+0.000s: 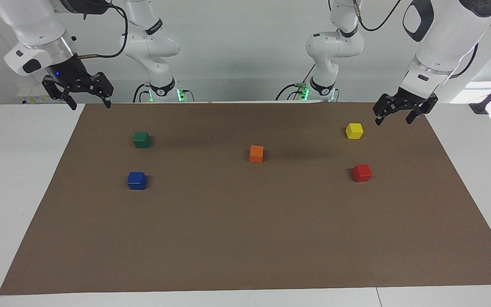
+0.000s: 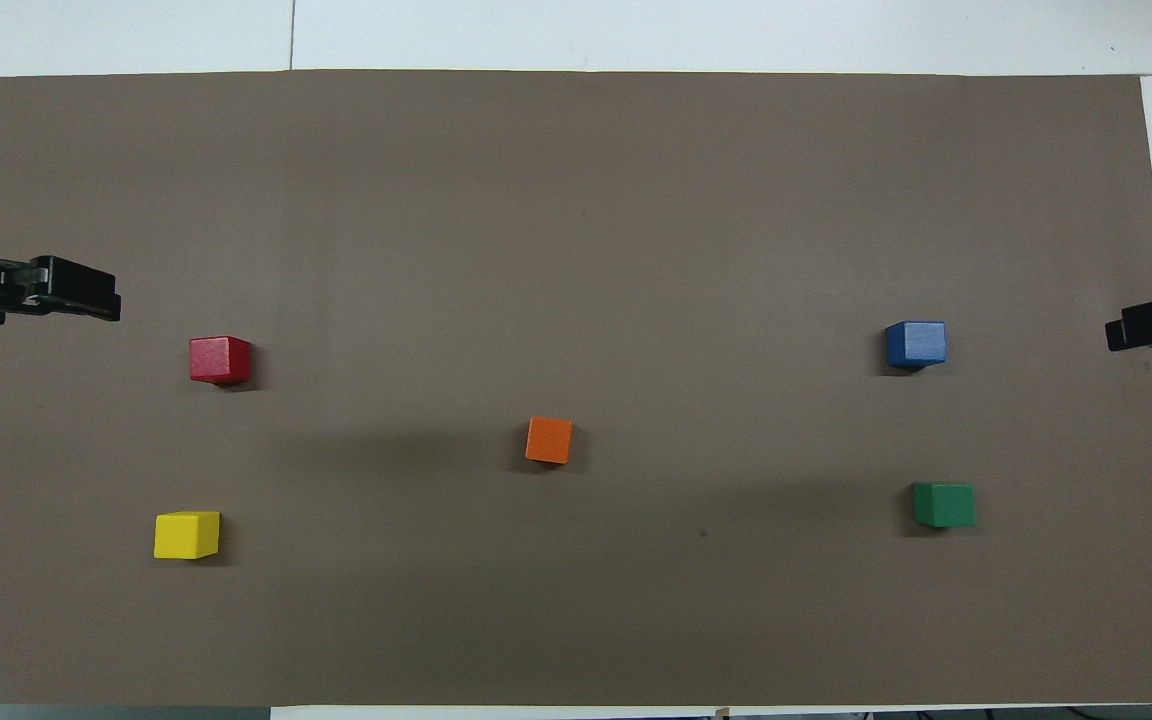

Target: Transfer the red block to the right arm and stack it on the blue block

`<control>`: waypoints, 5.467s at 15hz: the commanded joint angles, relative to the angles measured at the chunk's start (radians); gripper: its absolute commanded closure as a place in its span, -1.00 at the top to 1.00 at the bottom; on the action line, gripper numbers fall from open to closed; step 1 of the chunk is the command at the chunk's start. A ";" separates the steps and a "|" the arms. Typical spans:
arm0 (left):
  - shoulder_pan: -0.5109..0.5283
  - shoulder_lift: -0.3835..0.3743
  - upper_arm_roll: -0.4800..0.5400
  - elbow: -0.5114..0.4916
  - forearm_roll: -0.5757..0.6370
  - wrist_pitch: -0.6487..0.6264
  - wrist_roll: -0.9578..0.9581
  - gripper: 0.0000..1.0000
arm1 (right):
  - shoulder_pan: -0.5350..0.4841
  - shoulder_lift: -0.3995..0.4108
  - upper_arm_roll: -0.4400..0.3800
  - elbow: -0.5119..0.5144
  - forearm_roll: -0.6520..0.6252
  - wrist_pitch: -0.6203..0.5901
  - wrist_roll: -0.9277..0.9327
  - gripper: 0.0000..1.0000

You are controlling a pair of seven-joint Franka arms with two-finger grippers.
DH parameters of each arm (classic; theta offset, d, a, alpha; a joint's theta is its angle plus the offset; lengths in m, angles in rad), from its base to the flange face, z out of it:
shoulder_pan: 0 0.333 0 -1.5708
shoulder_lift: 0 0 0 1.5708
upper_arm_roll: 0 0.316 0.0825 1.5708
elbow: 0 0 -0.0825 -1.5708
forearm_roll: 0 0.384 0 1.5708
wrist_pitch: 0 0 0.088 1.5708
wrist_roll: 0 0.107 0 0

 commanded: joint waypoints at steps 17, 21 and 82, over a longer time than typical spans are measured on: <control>0.038 0.072 0.019 -0.485 -0.011 0.663 0.013 1.00 | 0.003 -0.073 0.005 -0.165 0.054 0.089 -0.047 1.00; 0.048 0.122 0.018 -0.569 -0.009 0.810 0.011 1.00 | 0.003 -0.102 0.006 -0.305 0.062 0.215 -0.053 1.00; -0.302 -0.176 -0.307 -0.270 -0.687 0.456 -2.004 1.00 | 0.280 0.325 0.009 -0.827 2.116 -0.641 -1.053 -1.00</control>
